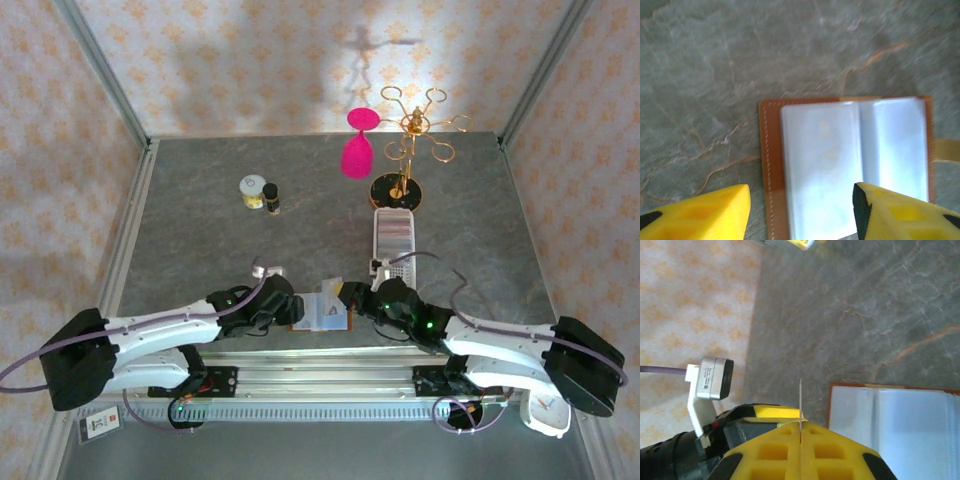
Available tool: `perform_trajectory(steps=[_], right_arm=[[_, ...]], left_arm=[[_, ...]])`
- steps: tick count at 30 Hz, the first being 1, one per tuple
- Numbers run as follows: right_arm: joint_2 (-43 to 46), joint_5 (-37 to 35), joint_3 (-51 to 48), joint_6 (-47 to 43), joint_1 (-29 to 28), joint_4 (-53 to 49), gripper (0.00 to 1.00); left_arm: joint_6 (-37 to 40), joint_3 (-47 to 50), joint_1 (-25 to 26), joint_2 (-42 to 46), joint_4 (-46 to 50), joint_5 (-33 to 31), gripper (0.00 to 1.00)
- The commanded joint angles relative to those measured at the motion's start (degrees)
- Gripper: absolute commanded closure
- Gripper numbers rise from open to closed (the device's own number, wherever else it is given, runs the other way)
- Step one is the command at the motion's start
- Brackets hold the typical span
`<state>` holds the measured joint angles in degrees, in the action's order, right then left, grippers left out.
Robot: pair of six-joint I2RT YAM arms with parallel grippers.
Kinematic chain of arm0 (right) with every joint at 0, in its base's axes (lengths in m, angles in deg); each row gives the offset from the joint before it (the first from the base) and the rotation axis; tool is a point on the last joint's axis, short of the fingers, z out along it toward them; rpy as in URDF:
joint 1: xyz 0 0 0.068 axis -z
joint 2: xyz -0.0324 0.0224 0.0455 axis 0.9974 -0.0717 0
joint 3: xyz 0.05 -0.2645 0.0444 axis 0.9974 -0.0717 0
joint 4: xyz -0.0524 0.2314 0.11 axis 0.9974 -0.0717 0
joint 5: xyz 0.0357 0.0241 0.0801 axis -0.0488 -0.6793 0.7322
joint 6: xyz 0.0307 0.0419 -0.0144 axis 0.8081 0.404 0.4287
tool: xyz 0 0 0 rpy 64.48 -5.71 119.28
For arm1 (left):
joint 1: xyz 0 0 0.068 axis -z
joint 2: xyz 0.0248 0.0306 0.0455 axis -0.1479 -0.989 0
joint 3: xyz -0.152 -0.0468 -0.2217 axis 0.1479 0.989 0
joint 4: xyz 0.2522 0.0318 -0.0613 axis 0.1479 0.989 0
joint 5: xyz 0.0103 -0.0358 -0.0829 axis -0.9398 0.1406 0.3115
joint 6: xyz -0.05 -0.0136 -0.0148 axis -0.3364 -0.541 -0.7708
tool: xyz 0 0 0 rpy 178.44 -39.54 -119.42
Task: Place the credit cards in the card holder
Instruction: Insert the credit card into the card slot.
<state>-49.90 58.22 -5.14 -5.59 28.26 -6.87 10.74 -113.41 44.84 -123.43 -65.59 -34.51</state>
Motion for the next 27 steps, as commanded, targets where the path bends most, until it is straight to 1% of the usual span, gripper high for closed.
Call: perform_trajectory(steps=[1, 5, 10, 15, 21, 27], right_arm=[[-2.0, -2.6, 0.8, 0.8, -0.9, 1.1, 1.0], [-5.4, -2.6, 1.7, 0.9, -1.7, 1.4, 1.0], [-10.5, -2.3, 2.9, 1.8, -2.0, 2.5, 1.0], [-14.2, -0.8, 4.8, 1.3, -2.0, 3.4, 1.0], [-16.5, -0.2, 5.7, 1.6, -2.1, 4.5, 1.0], [-17.5, -1.8, 6.3, 1.8, -2.2, 3.8, 1.0]], left_arm=[[1.5, -2.6, 1.3, -2.0, 2.7, -2.0, 0.44], [1.4, -3.1, 2.1, -3.7, 2.6, -2.2, 0.45], [1.3, -3.2, 2.8, -4.8, 1.3, -2.0, 0.49], [1.6, -2.8, 2.8, -5.6, 0.2, -3.2, 0.49], [2.2, -2.5, 3.0, -8.0, -1.6, -1.6, 0.45], [3.0, -2.5, 2.9, -9.2, -0.8, -1.8, 0.47]])
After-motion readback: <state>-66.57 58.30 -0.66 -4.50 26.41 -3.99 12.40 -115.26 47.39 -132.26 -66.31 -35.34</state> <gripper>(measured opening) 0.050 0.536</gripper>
